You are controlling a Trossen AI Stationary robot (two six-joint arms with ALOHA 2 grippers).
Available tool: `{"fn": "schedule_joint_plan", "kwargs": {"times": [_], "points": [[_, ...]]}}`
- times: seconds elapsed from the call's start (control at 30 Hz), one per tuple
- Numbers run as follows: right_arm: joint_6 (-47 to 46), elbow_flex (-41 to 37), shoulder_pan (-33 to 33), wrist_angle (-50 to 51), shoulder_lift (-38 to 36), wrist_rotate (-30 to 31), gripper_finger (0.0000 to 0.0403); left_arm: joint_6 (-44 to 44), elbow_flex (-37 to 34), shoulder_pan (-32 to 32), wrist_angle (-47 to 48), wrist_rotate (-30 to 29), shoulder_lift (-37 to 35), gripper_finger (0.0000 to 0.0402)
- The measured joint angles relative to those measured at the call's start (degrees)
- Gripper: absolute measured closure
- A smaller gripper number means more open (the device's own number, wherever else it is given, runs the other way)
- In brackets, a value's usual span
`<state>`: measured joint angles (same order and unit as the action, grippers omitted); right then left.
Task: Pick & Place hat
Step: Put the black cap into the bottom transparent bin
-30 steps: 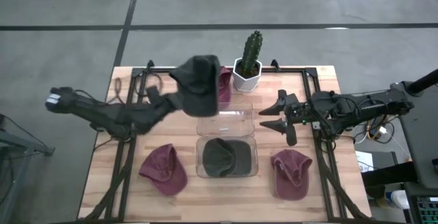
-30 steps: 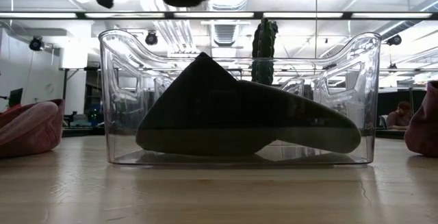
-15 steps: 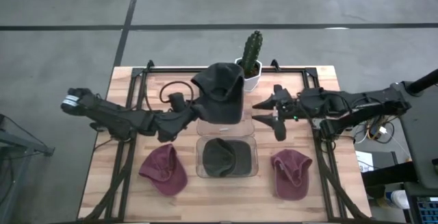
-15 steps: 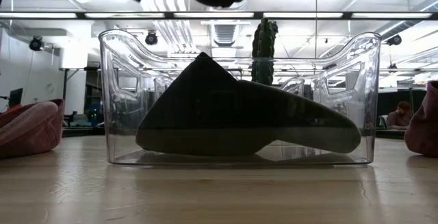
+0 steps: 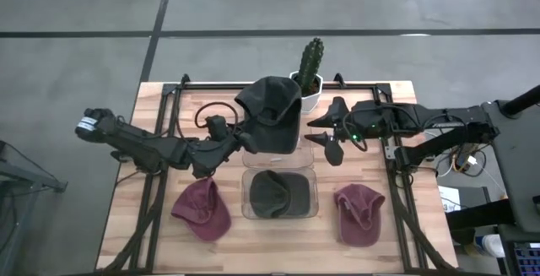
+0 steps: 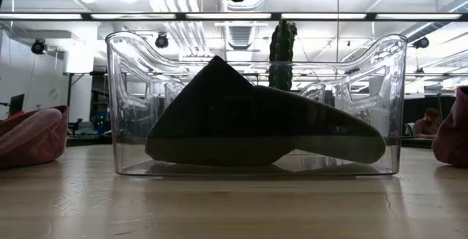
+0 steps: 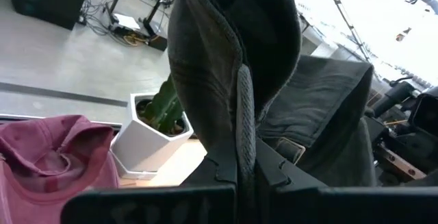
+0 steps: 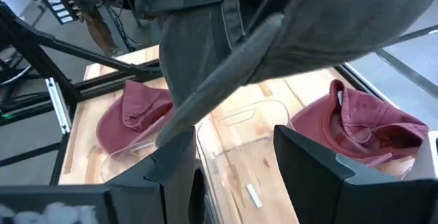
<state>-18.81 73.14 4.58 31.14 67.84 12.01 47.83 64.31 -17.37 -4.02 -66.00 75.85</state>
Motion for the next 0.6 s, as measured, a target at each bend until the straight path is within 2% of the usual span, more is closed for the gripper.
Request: {"fn": "schedule_joint_plan", "kwargs": {"times": [0.23, 0.43, 0.6], "points": [[-0.39, 0.18, -0.26, 2.24, 1.82, 0.02, 0.0211, -0.05, -0.87, -0.02, 0.49, -0.13, -0.02, 0.0397], [-0.61, 0.84, -1.06, -1.02, 2.46, 0.48, 0.0211, 0.05, -0.91, -0.02, 0.47, -0.13, 0.8, 0.0397], [-2.97, 1.6, -1.24, -1.52, 2.38, 3.52, 0.0211, 0.09, -0.93, -0.02, 0.42, -1.05, 1.09, 0.0397]]}}
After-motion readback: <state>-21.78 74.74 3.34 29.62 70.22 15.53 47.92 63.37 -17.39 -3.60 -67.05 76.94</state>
